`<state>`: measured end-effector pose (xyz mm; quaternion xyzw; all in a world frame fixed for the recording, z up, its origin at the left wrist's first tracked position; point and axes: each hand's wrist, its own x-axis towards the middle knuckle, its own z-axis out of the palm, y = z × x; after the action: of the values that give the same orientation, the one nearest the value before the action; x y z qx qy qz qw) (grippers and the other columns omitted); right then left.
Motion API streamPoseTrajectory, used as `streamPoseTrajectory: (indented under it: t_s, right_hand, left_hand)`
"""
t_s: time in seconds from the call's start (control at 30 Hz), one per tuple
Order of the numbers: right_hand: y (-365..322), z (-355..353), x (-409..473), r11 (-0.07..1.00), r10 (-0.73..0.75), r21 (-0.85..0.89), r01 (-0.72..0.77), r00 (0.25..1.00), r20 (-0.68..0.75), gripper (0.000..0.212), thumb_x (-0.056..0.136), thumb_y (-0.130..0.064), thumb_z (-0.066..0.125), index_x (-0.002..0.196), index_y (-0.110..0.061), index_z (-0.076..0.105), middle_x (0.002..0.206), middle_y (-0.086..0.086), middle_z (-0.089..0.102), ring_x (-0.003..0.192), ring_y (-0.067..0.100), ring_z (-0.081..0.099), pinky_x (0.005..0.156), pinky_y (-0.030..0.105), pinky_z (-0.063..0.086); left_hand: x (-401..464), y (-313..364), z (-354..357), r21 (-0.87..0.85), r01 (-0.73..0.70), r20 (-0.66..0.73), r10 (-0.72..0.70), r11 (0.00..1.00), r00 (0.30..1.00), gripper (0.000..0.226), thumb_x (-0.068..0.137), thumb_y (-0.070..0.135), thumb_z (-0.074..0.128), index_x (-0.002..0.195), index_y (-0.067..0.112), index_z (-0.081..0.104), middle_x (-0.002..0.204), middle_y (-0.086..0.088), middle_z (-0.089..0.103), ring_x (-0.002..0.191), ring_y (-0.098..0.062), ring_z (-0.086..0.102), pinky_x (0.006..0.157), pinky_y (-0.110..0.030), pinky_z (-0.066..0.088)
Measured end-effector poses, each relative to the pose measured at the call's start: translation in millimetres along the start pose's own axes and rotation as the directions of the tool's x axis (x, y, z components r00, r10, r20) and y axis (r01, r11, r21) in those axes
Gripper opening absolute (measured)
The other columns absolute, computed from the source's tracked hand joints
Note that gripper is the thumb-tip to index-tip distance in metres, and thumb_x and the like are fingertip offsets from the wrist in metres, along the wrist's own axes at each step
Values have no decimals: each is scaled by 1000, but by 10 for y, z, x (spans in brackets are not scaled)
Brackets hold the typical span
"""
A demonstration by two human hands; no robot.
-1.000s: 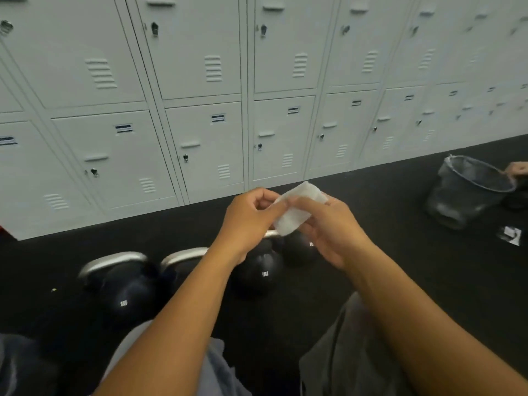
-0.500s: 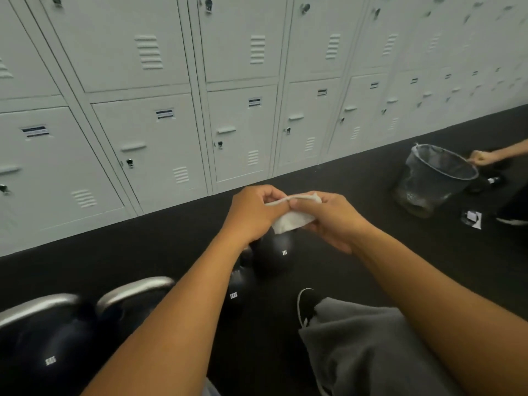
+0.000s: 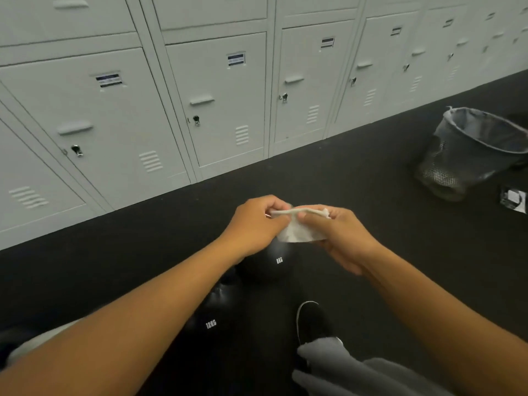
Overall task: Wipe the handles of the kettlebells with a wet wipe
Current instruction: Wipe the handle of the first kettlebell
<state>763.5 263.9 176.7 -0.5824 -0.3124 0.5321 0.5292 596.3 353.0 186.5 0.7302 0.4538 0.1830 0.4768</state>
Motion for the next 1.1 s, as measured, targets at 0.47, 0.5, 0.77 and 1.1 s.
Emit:
streamPoseTrajectory:
  t_s: [0.47, 0.5, 0.77, 1.1]
  right_hand:
    - [1254, -148, 652, 980, 79, 199, -4, 926, -370, 19, 101, -4, 60, 106, -8, 78, 98, 12, 80, 91, 24, 78, 77, 32, 63]
    - [1317, -171, 703, 978, 82, 207, 11, 898, -432, 19, 102, -5, 60, 105, -10, 78, 97, 10, 81, 92, 22, 78, 80, 33, 63]
    - [1751, -302, 1131, 997, 14, 66, 45, 706, -708, 22, 100, -16, 61, 108, -23, 80, 99, -5, 80, 98, 11, 76, 98, 41, 60]
    - [1669, -65, 1251, 989, -149, -34, 146, 941, -303, 58, 101, -39, 39, 153, -18, 52, 153, -5, 57, 143, 3, 48, 124, 32, 35]
  left_hand:
    - [609, -989, 1013, -319, 248, -116, -297, 915, 948, 22, 100, 25, 59, 115, 37, 69, 108, 13, 72, 103, -10, 68, 96, -37, 58]
    - [617, -1038, 1061, -333, 256, -118, -309, 908, 944, 26, 100, 25, 58, 120, 38, 68, 111, 16, 71, 107, -9, 67, 100, -38, 56]
    - [619, -1306, 1238, -365, 192, -150, -261, 911, 953, 54, 100, 9, 51, 148, 32, 52, 118, 31, 59, 123, 4, 59, 109, -38, 51]
    - [713, -1218, 1119, -546, 141, -63, -208, 826, 976, 62, 101, -5, 47, 155, 24, 42, 153, 16, 49, 137, 0, 50, 101, -25, 55]
